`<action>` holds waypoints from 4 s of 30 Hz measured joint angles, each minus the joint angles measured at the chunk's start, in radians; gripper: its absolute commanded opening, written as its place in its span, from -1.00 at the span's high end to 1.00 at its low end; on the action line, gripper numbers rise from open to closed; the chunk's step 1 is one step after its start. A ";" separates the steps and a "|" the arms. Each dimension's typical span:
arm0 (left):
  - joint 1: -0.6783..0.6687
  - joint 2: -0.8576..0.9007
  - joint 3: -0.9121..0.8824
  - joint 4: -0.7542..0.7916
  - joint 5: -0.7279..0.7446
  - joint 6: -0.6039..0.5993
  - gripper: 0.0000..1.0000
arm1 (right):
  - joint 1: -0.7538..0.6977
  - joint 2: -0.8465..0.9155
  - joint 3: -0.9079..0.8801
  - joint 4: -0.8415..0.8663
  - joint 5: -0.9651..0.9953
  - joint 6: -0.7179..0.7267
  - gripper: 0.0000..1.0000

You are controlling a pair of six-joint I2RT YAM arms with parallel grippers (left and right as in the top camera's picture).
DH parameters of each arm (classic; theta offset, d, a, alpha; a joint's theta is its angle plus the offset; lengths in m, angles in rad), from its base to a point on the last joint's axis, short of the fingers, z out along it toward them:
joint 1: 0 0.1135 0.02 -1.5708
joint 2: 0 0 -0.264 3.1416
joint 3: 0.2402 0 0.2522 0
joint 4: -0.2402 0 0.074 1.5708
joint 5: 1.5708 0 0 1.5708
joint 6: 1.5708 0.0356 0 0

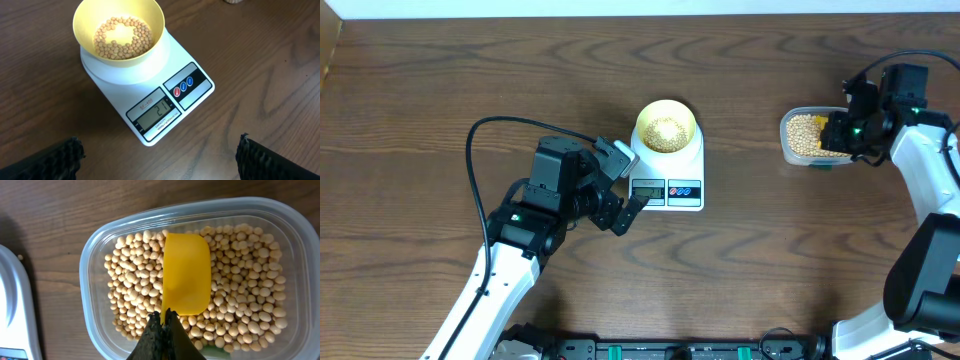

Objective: Scoop item into bowl and weigh 50g on scale
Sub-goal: 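Dip the yellow scoop into the soybeans with the right gripper, then drag the scoop through the soybeans and lift it out filled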

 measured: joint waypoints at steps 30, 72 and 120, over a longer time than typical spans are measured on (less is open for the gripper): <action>0.000 0.000 0.000 0.000 0.000 0.000 -0.99 | -0.085 0.000 -0.063 -0.016 -0.172 0.066 0.98; 0.000 0.000 0.000 0.000 0.000 0.000 -1.00 | -0.171 0.013 -0.145 0.068 -0.348 0.160 0.98; 0.000 0.000 0.000 0.000 0.000 0.000 -0.99 | -0.176 0.013 -0.195 0.224 -0.490 0.330 0.98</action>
